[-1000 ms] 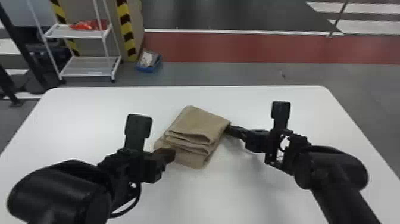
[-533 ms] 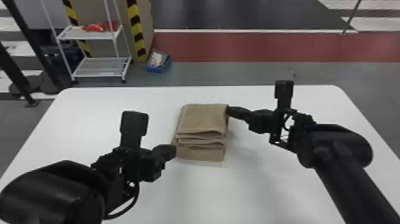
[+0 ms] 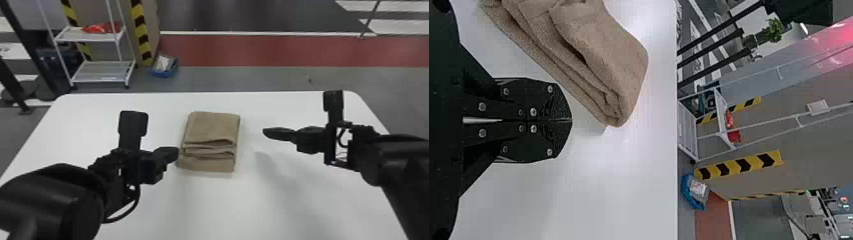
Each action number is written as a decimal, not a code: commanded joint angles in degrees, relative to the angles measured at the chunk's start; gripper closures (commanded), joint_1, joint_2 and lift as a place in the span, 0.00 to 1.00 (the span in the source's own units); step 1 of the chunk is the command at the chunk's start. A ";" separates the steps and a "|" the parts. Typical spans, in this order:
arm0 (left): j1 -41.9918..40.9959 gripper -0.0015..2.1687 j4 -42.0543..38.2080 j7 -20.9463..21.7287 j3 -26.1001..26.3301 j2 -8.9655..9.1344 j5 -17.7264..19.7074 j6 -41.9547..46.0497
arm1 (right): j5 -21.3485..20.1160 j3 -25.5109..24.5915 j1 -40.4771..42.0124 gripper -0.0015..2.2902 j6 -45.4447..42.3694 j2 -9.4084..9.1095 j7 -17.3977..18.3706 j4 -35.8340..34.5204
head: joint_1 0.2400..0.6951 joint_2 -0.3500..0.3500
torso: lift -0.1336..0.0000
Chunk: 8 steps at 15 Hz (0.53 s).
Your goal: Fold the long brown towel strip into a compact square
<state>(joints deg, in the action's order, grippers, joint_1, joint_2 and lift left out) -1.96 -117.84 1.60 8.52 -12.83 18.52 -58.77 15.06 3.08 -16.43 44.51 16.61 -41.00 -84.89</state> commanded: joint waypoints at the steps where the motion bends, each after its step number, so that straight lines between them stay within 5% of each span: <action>1: 0.29 0.87 0.86 -0.55 -0.79 -0.09 -0.50 1.68 | -4.16 -0.97 0.69 0.57 3.26 1.06 -3.03 -6.86 | 1.00 0.45 | 0.04; 4: 1.44 0.86 4.73 -1.69 -3.16 -0.27 -1.03 9.41 | -16.56 3.87 0.87 0.22 4.67 0.97 -4.53 -15.30 | 1.00 0.48 | 0.04; 7: 2.75 0.86 9.74 -2.48 -6.06 -1.50 -0.59 15.21 | -26.93 10.28 -1.68 0.21 3.79 -0.26 -6.11 -17.15 | 1.00 0.54 | 0.04; 8: 2.93 0.78 11.41 -2.66 -6.76 -1.76 -0.50 18.55 | -31.14 12.92 -2.47 0.21 3.61 -0.78 -6.46 -16.71 | 1.00 0.57 | 0.04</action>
<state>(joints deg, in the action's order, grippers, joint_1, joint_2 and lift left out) 0.63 -108.74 -0.95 2.86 -14.09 17.82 -44.14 -10.70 12.66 -17.72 48.39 16.50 -47.22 -101.85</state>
